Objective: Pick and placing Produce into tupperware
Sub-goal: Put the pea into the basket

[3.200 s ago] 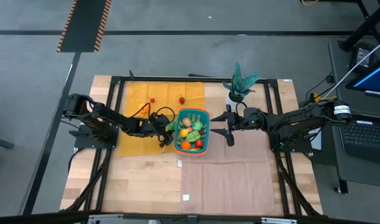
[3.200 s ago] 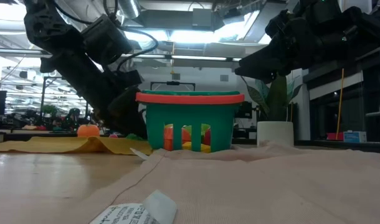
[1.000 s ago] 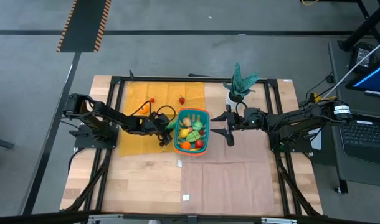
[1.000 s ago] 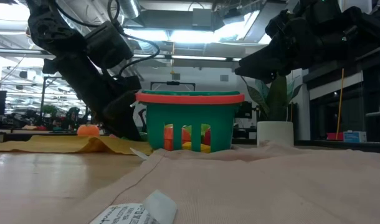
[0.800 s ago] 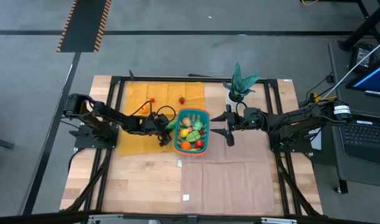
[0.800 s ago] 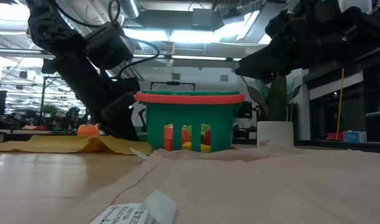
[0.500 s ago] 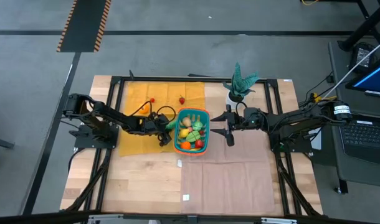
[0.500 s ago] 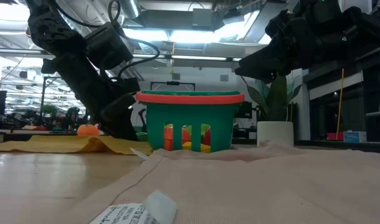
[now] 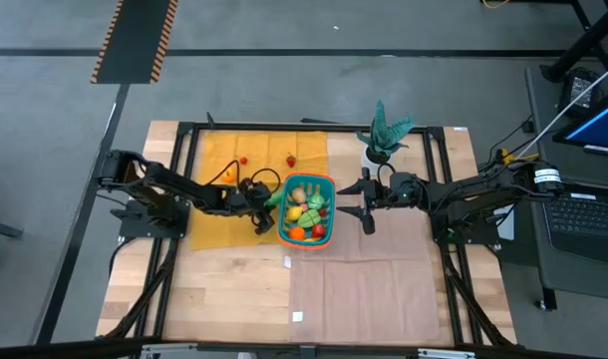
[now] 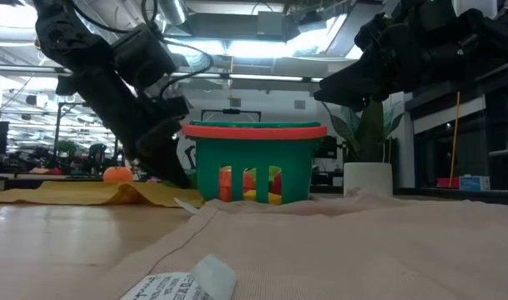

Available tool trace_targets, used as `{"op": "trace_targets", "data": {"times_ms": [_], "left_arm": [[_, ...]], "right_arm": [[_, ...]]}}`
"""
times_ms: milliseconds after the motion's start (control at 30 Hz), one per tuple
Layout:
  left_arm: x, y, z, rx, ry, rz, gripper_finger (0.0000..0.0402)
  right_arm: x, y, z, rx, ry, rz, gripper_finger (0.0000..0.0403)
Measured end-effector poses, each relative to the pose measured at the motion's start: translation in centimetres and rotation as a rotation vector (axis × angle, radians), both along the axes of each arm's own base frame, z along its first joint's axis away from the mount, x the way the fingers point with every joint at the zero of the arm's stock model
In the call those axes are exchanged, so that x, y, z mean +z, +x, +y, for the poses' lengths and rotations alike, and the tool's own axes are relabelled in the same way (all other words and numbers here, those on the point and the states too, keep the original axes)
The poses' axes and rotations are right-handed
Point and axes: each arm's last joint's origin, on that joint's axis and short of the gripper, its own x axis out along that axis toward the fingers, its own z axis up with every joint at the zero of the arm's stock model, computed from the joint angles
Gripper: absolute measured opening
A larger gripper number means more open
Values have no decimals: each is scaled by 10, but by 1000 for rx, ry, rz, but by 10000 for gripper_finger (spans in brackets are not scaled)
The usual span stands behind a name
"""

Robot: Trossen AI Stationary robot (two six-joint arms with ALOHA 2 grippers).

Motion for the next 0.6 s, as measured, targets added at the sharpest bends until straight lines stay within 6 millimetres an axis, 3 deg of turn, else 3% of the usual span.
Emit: {"op": "trace_targets", "data": {"times_ms": [600], "left_arm": [[35, -25, 10, -2, 51, 25, 119]], "right_arm": [[0, 0, 0, -1, 1, 1, 225]]}}
